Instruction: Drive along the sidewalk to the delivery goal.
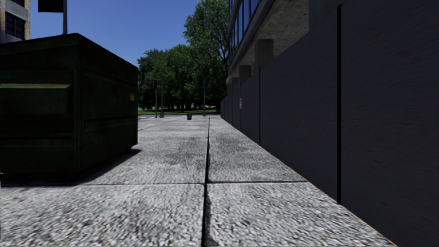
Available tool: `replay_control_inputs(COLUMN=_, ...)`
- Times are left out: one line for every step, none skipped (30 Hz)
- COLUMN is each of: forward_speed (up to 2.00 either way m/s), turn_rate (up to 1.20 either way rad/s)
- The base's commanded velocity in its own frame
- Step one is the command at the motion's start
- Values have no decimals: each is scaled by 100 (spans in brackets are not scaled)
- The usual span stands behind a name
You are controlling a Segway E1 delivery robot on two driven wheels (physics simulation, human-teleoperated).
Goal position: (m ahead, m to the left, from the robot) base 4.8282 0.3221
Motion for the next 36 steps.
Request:
replay_control_inputs(forward_speed=200, turn_rate=0)
replay_control_inputs(forward_speed=200, turn_rate=0)
replay_control_inputs(forward_speed=200, turn_rate=0)
replay_control_inputs(forward_speed=200, turn_rate=0)
replay_control_inputs(forward_speed=200, turn_rate=0)
replay_control_inputs(forward_speed=200, turn_rate=0)
replay_control_inputs(forward_speed=200, turn_rate=0)
replay_control_inputs(forward_speed=200, turn_rate=0)
replay_control_inputs(forward_speed=200, turn_rate=0)
replay_control_inputs(forward_speed=200, turn_rate=0)
replay_control_inputs(forward_speed=200, turn_rate=0)
replay_control_inputs(forward_speed=200, turn_rate=0)
replay_control_inputs(forward_speed=200, turn_rate=0)
replay_control_inputs(forward_speed=200, turn_rate=0)
replay_control_inputs(forward_speed=200, turn_rate=0)
replay_control_inputs(forward_speed=200, turn_rate=0)
replay_control_inputs(forward_speed=200, turn_rate=0)
replay_control_inputs(forward_speed=200, turn_rate=4)
replay_control_inputs(forward_speed=200, turn_rate=12)
replay_control_inputs(forward_speed=200, turn_rate=12)
replay_control_inputs(forward_speed=200, turn_rate=23)
replay_control_inputs(forward_speed=200, turn_rate=27)
replay_control_inputs(forward_speed=200, turn_rate=27)
replay_control_inputs(forward_speed=200, turn_rate=7)
replay_control_inputs(forward_speed=200, turn_rate=0)
replay_control_inputs(forward_speed=200, turn_rate=0)
replay_control_inputs(forward_speed=200, turn_rate=0)
replay_control_inputs(forward_speed=200, turn_rate=0)
replay_control_inputs(forward_speed=200, turn_rate=0)
replay_control_inputs(forward_speed=200, turn_rate=0)
replay_control_inputs(forward_speed=200, turn_rate=0)
replay_control_inputs(forward_speed=200, turn_rate=0)
replay_control_inputs(forward_speed=200, turn_rate=0)
replay_control_inputs(forward_speed=200, turn_rate=0)
replay_control_inputs(forward_speed=200, turn_rate=0)
replay_control_inputs(forward_speed=200, turn_rate=0)
